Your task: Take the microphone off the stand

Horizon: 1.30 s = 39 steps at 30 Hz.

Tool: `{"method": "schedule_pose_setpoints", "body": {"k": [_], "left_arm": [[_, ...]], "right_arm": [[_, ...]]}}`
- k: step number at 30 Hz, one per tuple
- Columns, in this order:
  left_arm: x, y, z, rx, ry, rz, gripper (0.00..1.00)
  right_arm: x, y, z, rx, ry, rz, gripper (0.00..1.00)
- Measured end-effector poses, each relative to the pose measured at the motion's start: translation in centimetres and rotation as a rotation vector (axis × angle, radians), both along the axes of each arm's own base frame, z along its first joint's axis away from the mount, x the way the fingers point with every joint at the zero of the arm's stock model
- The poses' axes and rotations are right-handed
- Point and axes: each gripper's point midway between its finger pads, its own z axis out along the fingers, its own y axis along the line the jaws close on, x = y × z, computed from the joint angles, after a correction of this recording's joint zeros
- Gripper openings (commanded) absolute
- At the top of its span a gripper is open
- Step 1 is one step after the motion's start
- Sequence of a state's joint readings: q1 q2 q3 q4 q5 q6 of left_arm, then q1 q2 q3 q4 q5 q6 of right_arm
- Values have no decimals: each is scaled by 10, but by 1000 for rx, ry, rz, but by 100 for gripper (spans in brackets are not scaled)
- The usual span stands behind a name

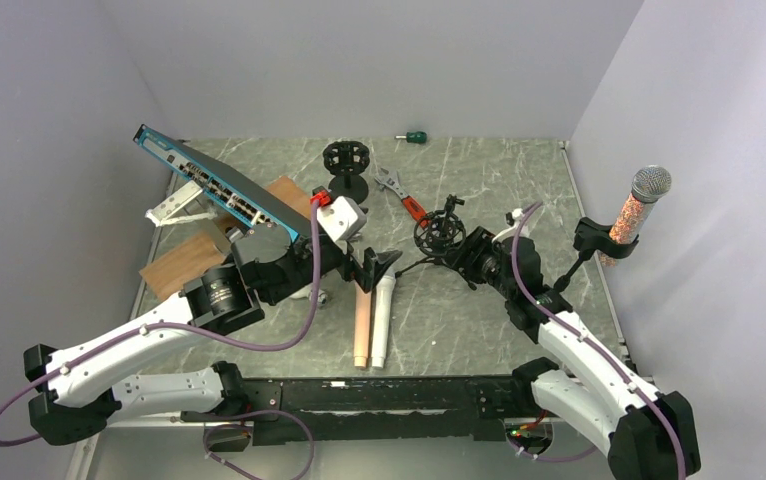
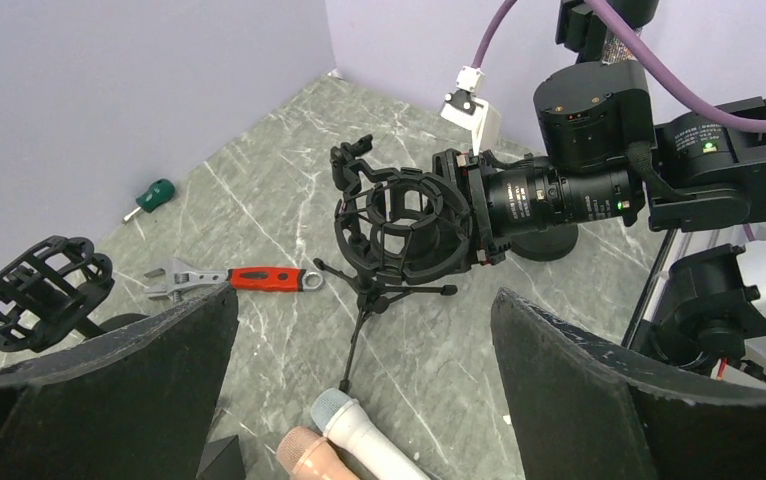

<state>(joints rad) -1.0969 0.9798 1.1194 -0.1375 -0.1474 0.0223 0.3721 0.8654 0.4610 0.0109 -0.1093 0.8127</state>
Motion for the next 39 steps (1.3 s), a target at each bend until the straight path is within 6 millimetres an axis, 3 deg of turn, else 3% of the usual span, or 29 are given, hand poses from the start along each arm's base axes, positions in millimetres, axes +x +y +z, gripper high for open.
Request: {"method": "schedule_pose_setpoints", "body": {"k": [6,12,19,26,29,31,39], "left_arm": [[-1,-7,-7,15,16,-17,99],[-3,-20,-22,36,63,-43,98],[-5,-23,-25,36,80,-55,98],[-5,-23,-25,32,86,-56,98],[-5,-23,-25,31,87,-56,98],[-5,-23,-25,30,88,-56,98],[-5,-23,-25,30,88,-55,98]], "right_arm": [[8,-12,-8,18,-8,-99,52],[22,-4,4,98,-48,-96,49],[33,3,3,170,-61,-82,34],[35,2,3,141,-103,-72,33],[36,2,3,116,-128,-61,20],[37,2,3,97,-145,-51,1],[42,6,1,8,-275,-5,0]]}}
